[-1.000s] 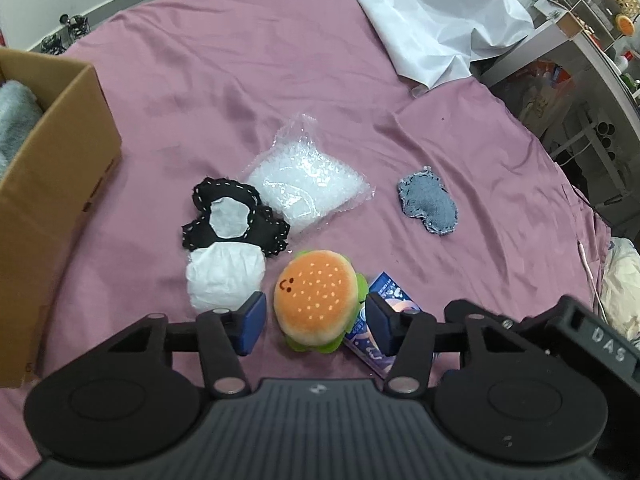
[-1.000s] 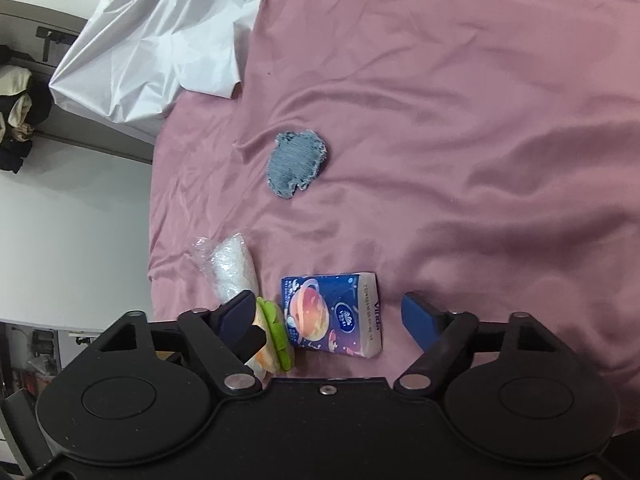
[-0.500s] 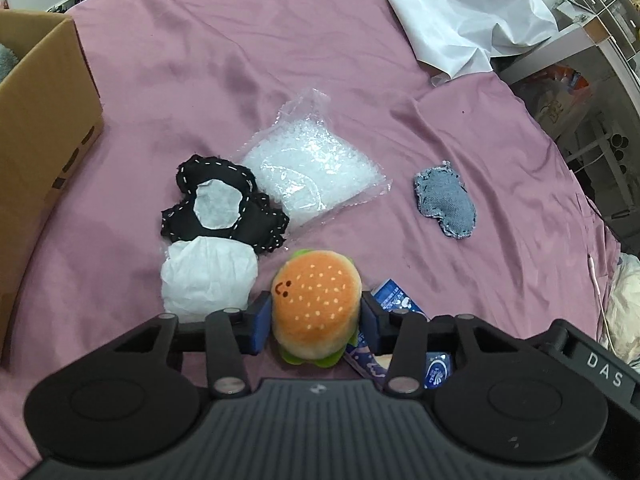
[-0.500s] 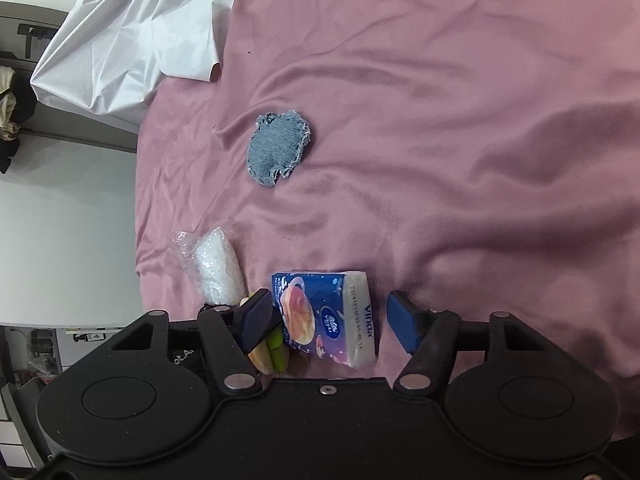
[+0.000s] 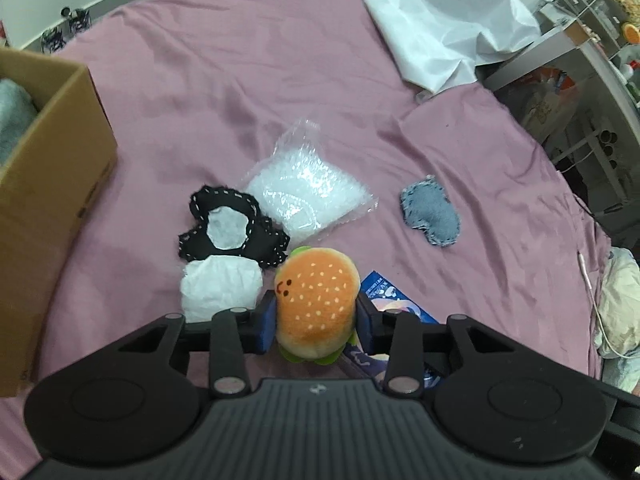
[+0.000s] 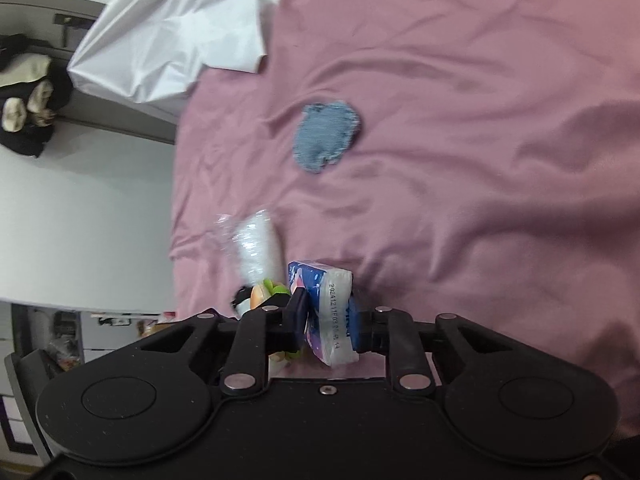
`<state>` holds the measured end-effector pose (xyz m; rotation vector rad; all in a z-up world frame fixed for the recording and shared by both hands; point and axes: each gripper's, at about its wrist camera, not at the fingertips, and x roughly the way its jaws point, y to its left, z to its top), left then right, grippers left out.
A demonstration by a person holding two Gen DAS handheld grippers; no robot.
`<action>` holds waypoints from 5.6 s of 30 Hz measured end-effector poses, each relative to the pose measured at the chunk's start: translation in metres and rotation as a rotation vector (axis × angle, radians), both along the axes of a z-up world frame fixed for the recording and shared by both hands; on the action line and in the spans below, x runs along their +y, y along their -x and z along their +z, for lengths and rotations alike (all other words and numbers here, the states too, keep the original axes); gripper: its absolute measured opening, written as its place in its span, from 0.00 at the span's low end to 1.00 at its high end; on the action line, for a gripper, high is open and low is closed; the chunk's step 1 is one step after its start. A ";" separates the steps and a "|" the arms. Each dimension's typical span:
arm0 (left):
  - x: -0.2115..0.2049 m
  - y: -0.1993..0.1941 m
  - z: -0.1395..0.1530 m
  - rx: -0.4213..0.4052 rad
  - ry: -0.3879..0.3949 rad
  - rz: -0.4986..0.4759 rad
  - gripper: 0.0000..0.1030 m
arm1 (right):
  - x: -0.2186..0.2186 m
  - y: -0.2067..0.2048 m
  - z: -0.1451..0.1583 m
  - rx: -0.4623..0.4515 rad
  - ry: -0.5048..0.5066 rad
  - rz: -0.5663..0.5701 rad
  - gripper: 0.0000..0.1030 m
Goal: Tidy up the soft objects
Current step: 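Grasp the burger plush with the left tool while the right tool grasps the blue tissue pack, then carry the burger plush and tissue pack over the box with both tools, then open the left tool to drop the burger plush while the right tool releases the tissue pack, then move the left tool to the white lace-trimmed cloth while the right tool approaches the clear stuffing bag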
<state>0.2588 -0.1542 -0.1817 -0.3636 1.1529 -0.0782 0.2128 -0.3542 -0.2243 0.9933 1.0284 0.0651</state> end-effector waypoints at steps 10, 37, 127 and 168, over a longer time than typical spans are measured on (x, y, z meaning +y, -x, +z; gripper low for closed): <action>0.017 0.019 0.043 -0.076 0.012 0.017 0.38 | 0.001 0.026 0.031 -0.105 -0.006 0.010 0.19; 0.111 0.083 0.096 -0.171 0.011 0.092 0.38 | 0.015 0.060 0.069 -0.238 0.103 -0.056 0.19; 0.261 0.036 0.058 0.011 -0.035 0.244 0.85 | 0.211 -0.024 0.099 -0.209 0.201 0.248 0.57; 0.136 0.085 0.111 -0.139 -0.087 0.097 1.00 | 0.105 0.057 0.140 -0.335 0.381 0.242 1.00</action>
